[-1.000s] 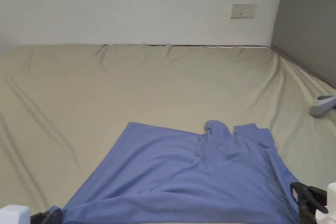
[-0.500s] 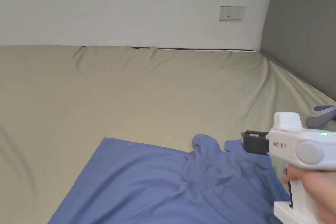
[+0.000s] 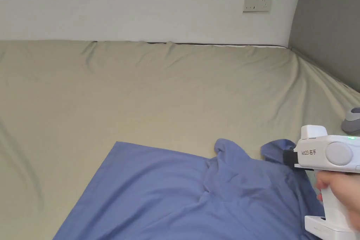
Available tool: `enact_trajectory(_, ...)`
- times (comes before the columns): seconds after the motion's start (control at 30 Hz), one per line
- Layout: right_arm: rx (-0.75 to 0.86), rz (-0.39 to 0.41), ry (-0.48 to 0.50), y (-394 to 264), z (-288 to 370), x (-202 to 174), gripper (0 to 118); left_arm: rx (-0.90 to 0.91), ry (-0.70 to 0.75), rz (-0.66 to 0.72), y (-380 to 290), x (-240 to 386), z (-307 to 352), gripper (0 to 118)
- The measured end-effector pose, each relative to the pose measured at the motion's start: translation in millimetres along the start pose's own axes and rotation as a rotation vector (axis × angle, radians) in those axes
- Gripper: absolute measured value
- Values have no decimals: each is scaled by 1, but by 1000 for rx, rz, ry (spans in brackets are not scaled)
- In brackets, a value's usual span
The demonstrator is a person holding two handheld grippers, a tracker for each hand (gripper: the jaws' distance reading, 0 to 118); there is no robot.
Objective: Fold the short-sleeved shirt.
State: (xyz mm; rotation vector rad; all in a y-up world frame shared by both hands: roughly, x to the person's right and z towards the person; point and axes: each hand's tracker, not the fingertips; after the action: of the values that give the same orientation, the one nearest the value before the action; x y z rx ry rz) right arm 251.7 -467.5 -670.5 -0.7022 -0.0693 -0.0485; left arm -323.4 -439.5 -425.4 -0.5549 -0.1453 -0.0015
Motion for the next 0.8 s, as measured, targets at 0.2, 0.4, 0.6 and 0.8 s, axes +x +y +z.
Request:
enact_trajectory(0.2, 175, -77, -13, 38, 95, 27, 3, 143, 29, -35, 42, -8, 35, 4)
enact_trajectory(0.4, 394, -127, -22, 72, 211, 54, 3, 329, 89, -2, 107, -29, 80, 4)
enact_trajectory(0.6, 550, -213, 19, 103, 302, 78, 3, 419, 106, 110, 170, -66, 120, 4)
enact_trajectory(0.8, 644, -207, 28, 134, 364, 74, 4, 466, 136, 170, 231, -79, 137, 4)
